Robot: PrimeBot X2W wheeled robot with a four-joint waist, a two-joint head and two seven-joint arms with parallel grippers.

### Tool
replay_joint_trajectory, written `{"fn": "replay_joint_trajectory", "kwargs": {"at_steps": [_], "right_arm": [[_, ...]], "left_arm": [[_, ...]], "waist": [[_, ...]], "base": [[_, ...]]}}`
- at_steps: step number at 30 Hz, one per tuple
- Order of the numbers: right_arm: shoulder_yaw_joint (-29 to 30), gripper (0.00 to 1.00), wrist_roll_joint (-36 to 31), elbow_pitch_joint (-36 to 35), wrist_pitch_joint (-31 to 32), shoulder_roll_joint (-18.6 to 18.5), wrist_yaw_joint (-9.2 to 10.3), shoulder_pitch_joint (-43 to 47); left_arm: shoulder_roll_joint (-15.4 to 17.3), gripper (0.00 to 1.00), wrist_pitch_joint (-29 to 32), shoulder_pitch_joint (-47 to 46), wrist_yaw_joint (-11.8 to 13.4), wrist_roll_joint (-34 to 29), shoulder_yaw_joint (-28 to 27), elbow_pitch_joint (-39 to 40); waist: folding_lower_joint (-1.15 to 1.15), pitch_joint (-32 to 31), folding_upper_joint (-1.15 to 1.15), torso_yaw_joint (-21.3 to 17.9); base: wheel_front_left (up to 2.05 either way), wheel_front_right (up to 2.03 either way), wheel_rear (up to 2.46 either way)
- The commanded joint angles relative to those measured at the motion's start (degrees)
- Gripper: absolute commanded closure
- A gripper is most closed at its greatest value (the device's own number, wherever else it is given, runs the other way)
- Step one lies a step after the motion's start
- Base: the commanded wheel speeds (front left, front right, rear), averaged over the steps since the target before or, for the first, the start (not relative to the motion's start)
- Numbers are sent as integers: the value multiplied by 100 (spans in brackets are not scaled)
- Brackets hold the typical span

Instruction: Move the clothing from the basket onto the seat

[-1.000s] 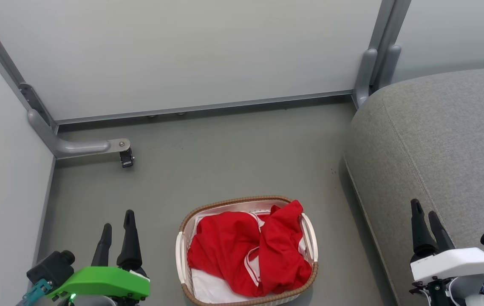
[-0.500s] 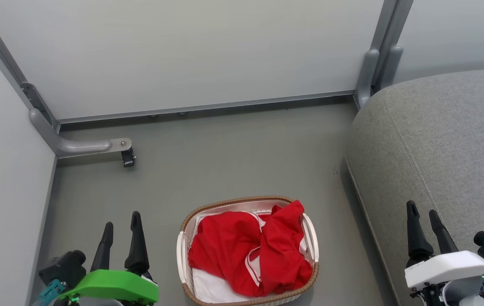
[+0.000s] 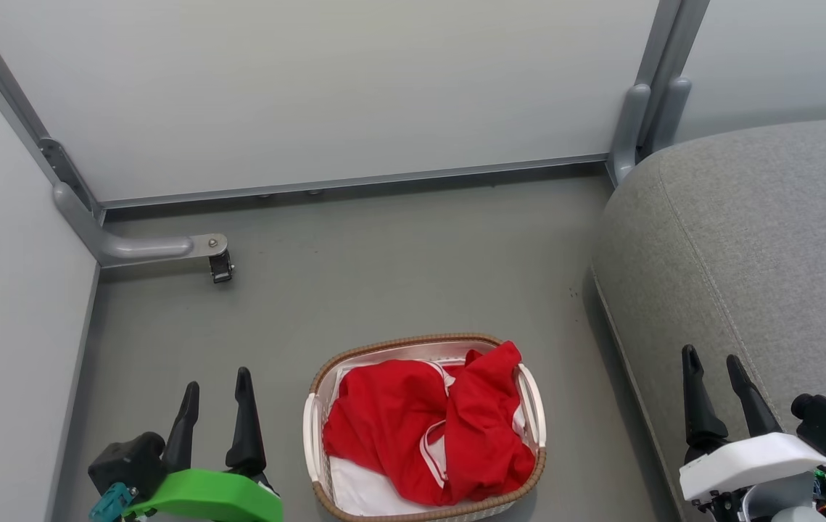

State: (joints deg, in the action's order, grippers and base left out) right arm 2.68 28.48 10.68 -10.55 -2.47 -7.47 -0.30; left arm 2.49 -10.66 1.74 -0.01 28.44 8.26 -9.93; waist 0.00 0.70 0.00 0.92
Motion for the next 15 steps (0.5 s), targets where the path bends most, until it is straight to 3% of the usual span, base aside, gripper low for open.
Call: {"fn": "replay_joint_trajectory", "kwargs": {"at_steps": [1,15], "right_arm": [[-15,0,-156,-54,-59,-39,-2,63],[-132,0,-890,-58,-233,-45,-3,113]], "left_arm": [[47,0,-49,55,26,-126,26,15],[51,0,-215,129,108,-685,154,-95]], "waist": [[0,2,0,7],[0,26,0,60]], "base": [[0,0,0],[0,0,0]]}}
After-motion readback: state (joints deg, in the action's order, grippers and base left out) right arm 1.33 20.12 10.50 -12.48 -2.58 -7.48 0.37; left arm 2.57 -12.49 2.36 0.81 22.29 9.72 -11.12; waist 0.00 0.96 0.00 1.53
